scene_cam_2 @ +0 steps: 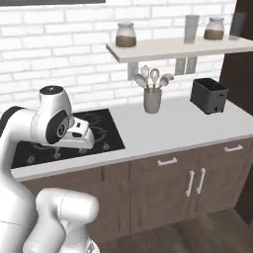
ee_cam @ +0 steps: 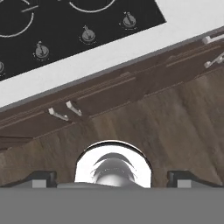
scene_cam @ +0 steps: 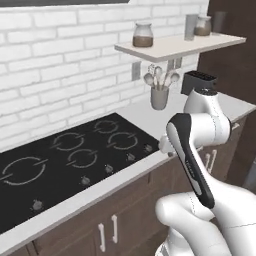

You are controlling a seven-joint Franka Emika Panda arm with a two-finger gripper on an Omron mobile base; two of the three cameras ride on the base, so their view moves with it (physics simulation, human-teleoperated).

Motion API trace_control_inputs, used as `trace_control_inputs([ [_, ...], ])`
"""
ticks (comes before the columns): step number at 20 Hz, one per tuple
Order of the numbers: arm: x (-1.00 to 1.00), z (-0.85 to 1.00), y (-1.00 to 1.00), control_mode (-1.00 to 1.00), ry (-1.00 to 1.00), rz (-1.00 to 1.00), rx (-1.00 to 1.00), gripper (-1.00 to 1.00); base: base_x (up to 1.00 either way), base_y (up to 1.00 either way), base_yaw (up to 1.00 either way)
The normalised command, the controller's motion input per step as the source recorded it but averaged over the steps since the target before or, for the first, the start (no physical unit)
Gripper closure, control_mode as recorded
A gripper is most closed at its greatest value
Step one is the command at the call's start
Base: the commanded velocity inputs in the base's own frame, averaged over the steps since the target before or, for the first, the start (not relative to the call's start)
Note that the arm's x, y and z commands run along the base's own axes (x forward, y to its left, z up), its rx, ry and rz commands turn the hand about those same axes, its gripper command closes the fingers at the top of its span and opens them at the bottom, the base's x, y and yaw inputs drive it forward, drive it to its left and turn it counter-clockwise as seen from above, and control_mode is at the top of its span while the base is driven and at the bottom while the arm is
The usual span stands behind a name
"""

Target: Navigate to the toaster.

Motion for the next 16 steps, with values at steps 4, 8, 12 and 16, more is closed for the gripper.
trace_control_inputs([
  [4,0.0,0.0,0.0,1.0,0.0,0.0,0.0,-1.0,0.21,-1.0,0.28],
  [8,0.0,0.0,0.0,1.0,0.0,0.0,0.0,-1.0,0.17,-1.0,0.26],
  [12,0.0,0.0,0.0,1.0,0.0,0.0,0.0,-1.0,0.25,-1.0,0.25],
  [16,0.0,0.0,0.0,1.0,0.0,0.0,0.0,-1.0,0.3,-1.0,0.25],
])
